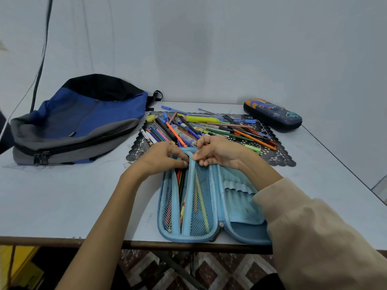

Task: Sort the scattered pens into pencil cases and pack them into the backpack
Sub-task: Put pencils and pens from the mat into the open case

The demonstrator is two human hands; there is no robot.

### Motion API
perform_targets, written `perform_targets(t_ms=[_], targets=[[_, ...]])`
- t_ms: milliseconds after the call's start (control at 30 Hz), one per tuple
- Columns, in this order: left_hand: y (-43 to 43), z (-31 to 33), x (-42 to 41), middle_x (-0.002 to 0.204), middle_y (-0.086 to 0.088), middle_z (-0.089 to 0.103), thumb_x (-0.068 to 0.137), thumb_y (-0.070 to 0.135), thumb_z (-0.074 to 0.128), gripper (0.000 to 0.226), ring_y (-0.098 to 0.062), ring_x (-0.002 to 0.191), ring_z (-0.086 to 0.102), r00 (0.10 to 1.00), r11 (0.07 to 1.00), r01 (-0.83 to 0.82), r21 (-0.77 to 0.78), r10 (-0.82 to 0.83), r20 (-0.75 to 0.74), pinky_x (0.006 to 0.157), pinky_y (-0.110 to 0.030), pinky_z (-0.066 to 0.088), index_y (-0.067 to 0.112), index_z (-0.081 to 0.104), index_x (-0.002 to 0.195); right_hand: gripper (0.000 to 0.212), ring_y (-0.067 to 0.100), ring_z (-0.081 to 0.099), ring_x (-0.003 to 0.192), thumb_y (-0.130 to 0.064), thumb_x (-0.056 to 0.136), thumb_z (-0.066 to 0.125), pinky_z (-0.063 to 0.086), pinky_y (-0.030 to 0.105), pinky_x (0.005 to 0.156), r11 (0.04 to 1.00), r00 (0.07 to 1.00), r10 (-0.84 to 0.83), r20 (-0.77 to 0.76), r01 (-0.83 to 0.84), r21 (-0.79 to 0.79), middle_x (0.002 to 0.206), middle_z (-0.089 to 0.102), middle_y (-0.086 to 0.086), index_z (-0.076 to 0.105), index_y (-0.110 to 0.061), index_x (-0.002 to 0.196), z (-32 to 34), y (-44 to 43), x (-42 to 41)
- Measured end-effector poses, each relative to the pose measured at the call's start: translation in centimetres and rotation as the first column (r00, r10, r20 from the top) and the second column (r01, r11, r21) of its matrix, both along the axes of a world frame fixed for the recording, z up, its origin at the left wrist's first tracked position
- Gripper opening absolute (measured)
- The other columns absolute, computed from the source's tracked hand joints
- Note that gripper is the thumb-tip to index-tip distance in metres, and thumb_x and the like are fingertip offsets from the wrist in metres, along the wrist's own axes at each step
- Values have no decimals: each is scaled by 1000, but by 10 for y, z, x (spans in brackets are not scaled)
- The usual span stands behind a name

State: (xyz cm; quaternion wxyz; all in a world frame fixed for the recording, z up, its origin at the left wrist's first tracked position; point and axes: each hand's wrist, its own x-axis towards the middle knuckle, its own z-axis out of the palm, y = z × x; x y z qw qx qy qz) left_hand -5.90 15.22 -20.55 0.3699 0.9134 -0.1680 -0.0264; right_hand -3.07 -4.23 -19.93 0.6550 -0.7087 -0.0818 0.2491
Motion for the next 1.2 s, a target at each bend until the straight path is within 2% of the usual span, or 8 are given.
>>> perform_targets(t_ms=[133, 267, 400, 567, 733, 967, 1100, 1200], targets=[[1, 2, -4, 77, 6, 54, 73, 32, 83, 21, -13, 71, 45, 998, 998, -54, -17, 54, -28, 64, -28, 36, 26, 74, 90, 34, 15, 60, 48, 16, 79, 64, 49, 16, 44, 1000, 1000, 2, 1, -2, 0, 64, 63, 11, 46, -13, 85, 0, -1, 1], [-8, -8, -6, 83, 13, 58, 55, 66, 69, 42, -10, 79, 52, 981, 981, -157, 116, 142, 131, 71, -32, 45, 34, 67, 82, 34, 15, 61, 48, 16, 79, 64, 49, 16, 44, 1000, 1000, -4, 8, 4, 4, 70, 62, 14, 46, -13, 81, -1, 0, 1], [-11, -14, -5, 93, 8, 54, 70, 54, 75, 24, -19, 97, 51, 962, 957, -227, 180, 192, 194, 88, -42, 45, 39, 61, 82, 34, 15, 61, 47, 16, 79, 64, 49, 16, 43, 1000, 1000, -10, 12, 10, 11, 65, 63, 12, 46, -13, 78, -2, 0, 2], [-15, -18, -10, 100, 8, 46, 77, 53, 70, 23, -19, 110, 43, 952, 932, -253, 260, 192, 237, 95, -41, 37, 40, 58, 90, 34, 14, 61, 47, 15, 79, 65, 48, 15, 43, 1000, 1000, -5, 15, 5, 3, 64, 63, 10, 46, -14, 77, -1, 0, 2], [-2, -16, -10, 108, 6, 43, 70, 48, 81, 34, -21, 119, 34, 992, 980, -119, 159, 109, 69, 103, -44, 34, 45, 58, 95, 33, 14, 61, 47, 15, 79, 65, 48, 15, 43, 1000, 1000, -8, 14, 8, 3, 64, 64, 10, 47, -13, 78, -1, 0, 1], [-5, -7, -10, 109, 5, 41, 56, 54, 78, 46, -23, 122, 32, 991, 982, -120, 148, 127, -36, 106, -48, 33, 42, 59, 96, 33, 14, 62, 49, 15, 78, 66, 50, 15, 45, 1000, 1000, -1, 20, 1, 8, 68, 64, 13, 48, -13, 78, -2, -1, 2], [-11, -9, -13, 105, 6, 41, 70, 44, 77, 41, -21, 115, 34, 986, 964, -165, 209, 160, 43, 102, -45, 36, 35, 56, 104, 32, 14, 61, 48, 15, 79, 65, 48, 14, 43, 1000, 1000, 7, 22, -7, 4, 63, 64, 10, 47, -13, 77, -2, -1, 1], [-12, -8, -15, 105, 6, 43, 59, 51, 68, 52, -19, 111, 34, 986, 969, -165, 183, 166, 12, 101, -45, 37, 33, 54, 107, 34, 12, 57, 43, 15, 79, 64, 42, 14, 38, 1000, 999, 17, 37, -16, -21, 56, 61, 8, 46, -13, 76, -1, -1, 0]])
